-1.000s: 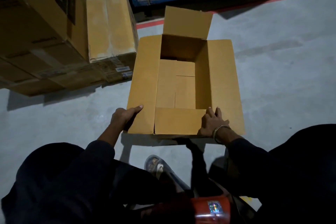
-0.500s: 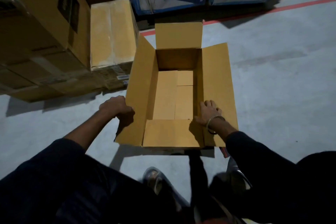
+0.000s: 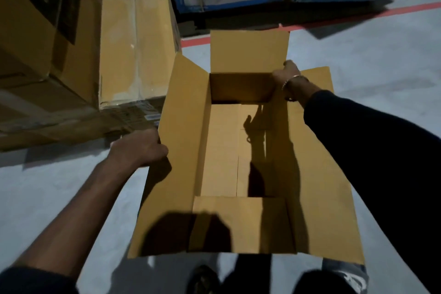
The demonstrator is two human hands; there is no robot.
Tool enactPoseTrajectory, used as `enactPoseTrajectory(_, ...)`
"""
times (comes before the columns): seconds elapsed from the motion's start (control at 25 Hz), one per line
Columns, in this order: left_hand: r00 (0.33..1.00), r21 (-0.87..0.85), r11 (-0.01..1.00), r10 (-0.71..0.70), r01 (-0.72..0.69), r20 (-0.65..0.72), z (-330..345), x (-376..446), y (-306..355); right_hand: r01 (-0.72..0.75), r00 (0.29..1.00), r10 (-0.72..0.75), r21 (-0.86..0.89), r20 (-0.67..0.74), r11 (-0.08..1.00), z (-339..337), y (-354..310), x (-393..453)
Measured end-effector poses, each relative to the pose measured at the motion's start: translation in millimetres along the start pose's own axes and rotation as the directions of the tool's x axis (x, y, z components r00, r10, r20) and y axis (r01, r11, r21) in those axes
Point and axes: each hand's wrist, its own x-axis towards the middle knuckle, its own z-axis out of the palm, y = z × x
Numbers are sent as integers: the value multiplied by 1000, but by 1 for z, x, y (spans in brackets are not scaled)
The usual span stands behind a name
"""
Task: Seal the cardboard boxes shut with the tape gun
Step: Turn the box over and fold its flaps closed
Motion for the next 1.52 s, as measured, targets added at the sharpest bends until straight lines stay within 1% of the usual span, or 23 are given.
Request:
enactPoseTrajectory(0.08, 1000, 49, 999, -12, 13, -22, 7, 7, 0, -33, 997, 50, 256, -63, 966, 3, -16, 28)
enactPoseTrajectory(0.16, 996, 28, 997, -63, 66, -70, 10, 11, -2, -78, 995, 96, 434, -19, 897, 3, -29, 47)
enactPoseTrajectory(0.24, 991, -8, 996, -88, 87, -99, 12, 13, -2, -127, 991, 131, 485, 24, 865, -1, -26, 54)
enactPoseTrajectory(0.32, 989, -21, 995, -94, 93, -113, 9, 18, -2, -36, 995, 74, 474, -62, 880, -4, -13, 50)
enactPoseTrajectory(0.44, 976, -105, 991, -102, 83, -191, 5, 19, 1, 208, 947, -136, 233, -290, 950, 4, 16, 22)
enactPoseTrajectory(0.56, 966, -265, 964, -76, 8, -247, -1, 15, 9, 250, 866, -218, 14, -450, 968, 12, 52, -13)
enactPoseTrajectory(0.6, 966, -318, 947, -52, -33, -255, -3, 15, 11, 259, 848, -264, -76, -459, 963, 15, 62, -20)
enactPoseTrajectory(0.64, 965, -357, 932, -27, -71, -263, -4, 12, 13, 280, 845, -356, -236, -399, 930, 18, 72, -26)
enactPoseTrajectory(0.68, 961, -374, 920, 7, -113, -275, -4, 10, 15, 312, 847, -464, -465, -258, 828, 20, 81, -31)
enactPoseTrajectory(0.72, 957, -382, 911, 45, -157, -288, -4, 7, 18, 339, 852, -518, -673, -77, 657, 22, 89, -37)
enactPoseTrajectory(0.76, 951, -409, 890, 76, -201, -301, -4, 3, 25, 347, 871, -485, -801, 82, 488, 23, 96, -42)
enactPoseTrajectory(0.8, 948, -463, 853, 101, -239, -303, -2, -1, 34, 339, 895, -412, -863, 172, 375, 23, 100, -47)
enactPoseTrajectory(0.88, 939, -527, 793, 158, -306, -307, 4, -7, 51, 341, 921, -298, -887, 249, 312, 20, 98, -57)
enactPoseTrajectory(0.96, 924, -498, 789, 226, -360, -309, 17, -6, 69, 355, 932, -217, -849, 290, 391, 9, 85, -72)
enactPoseTrajectory(1.0, 916, -464, 798, 265, -384, -302, 27, -7, 78, 323, 945, -211, -828, 252, 458, -3, 79, -86)
enactPoseTrajectory(1.12, 920, -208, 901, 346, -381, -183, 71, -11, 91, 113, 977, -199, -619, -72, 777, -49, 86, -136)
enactPoseTrajectory(1.2, 925, -62, 923, 378, -380, -40, 105, -19, 91, -54, 968, -55, -421, -243, 906, -79, 117, -182)
enactPoseTrajectory(1.24, 920, -11, 920, 392, -392, -1, 120, -24, 89, -143, 959, 51, -317, -280, 938, -89, 140, -200)
enactPoseTrajectory(1.32, 923, 26, 924, 383, -383, -39, 143, -35, 84, -286, 936, 265, -61, -232, 956, -100, 170, -228)
enactPoseTrajectory(1.36, 927, 41, 931, 364, -362, -90, 150, -44, 82, -304, 937, 313, 80, -156, 949, -99, 175, -243)
enactPoseTrajectory(1.44, 940, 62, 956, 293, -287, -175, 162, -62, 75, -264, 962, 273, 255, -1, 930, -83, 174, -268)
enactPoseTrajectory(1.48, 950, 37, 970, 244, -242, -195, 169, -69, 73, -231, 973, 221, 228, 69, 946, -71, 170, -283)
enactPoseTrajectory(1.52, 969, -56, 982, 165, -178, -183, 177, -75, 70, -174, 980, 154, 167, 130, 970, -57, 173, -295)
